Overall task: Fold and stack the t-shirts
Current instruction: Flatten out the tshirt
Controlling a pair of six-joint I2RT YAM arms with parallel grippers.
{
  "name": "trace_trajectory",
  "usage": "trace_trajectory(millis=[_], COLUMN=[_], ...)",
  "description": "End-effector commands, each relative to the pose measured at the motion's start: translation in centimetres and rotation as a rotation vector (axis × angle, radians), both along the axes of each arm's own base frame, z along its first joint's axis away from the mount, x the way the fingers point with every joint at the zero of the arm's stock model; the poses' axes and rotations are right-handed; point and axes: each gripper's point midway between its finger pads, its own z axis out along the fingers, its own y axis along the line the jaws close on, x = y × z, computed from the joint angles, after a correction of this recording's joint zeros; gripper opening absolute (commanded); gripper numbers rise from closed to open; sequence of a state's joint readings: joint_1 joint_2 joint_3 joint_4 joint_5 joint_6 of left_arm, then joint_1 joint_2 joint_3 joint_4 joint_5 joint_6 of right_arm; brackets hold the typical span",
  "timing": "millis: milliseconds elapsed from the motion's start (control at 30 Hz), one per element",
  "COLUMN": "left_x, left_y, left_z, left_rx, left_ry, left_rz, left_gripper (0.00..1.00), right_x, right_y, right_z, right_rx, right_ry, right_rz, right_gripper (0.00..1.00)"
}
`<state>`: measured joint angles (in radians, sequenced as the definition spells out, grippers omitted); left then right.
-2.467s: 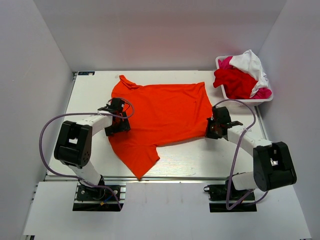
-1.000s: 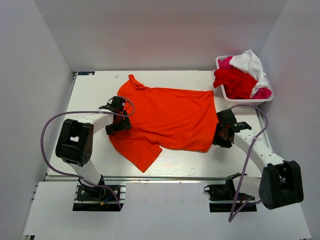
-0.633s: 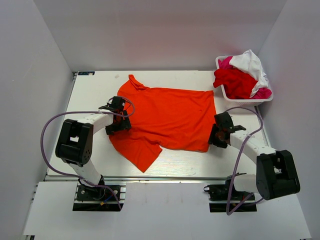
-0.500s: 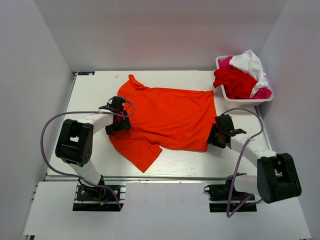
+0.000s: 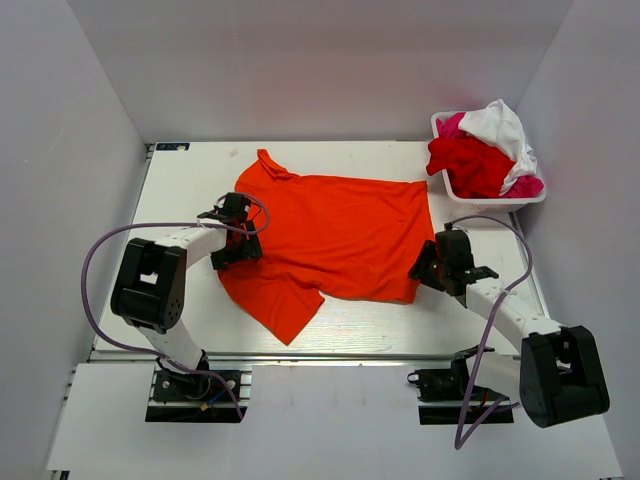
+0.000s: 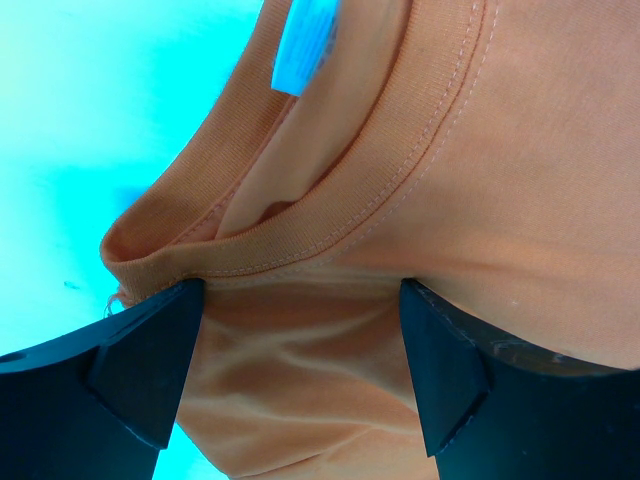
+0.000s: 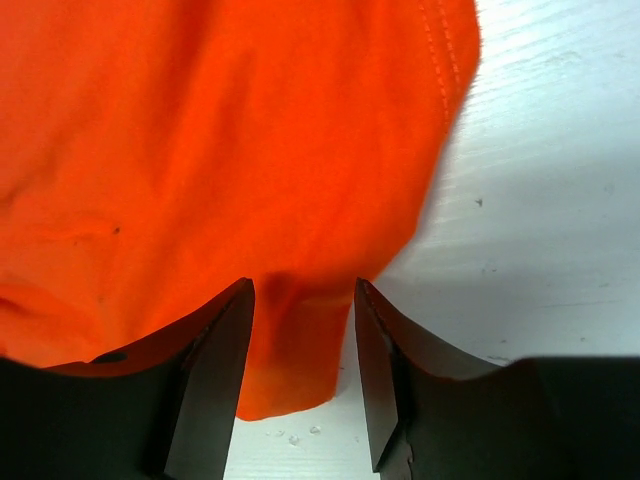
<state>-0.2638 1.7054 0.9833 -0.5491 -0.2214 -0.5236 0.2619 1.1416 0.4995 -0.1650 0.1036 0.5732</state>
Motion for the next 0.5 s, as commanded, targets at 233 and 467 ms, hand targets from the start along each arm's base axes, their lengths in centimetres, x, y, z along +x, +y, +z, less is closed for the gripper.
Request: trace_trajectory(millis=[233, 467], left_x=[-4.9, -4.5], left_y=[2.5, 2.4], left_z=[-4.0, -3.8], left_rx=[0.096, 0.091], left_ry=[0.187, 0.169], left_rz=[0.014, 0.014], left_gripper=[0.90, 0.90], right_x=[-2.3, -0.3], right_y=[0.3, 2.8], right_z=[-2.3, 0.9], right_rx=[0.013, 0.092], right_ry=[0.154, 0.085], right_rz=[0.016, 0.110], right_gripper=[0.45, 0.00])
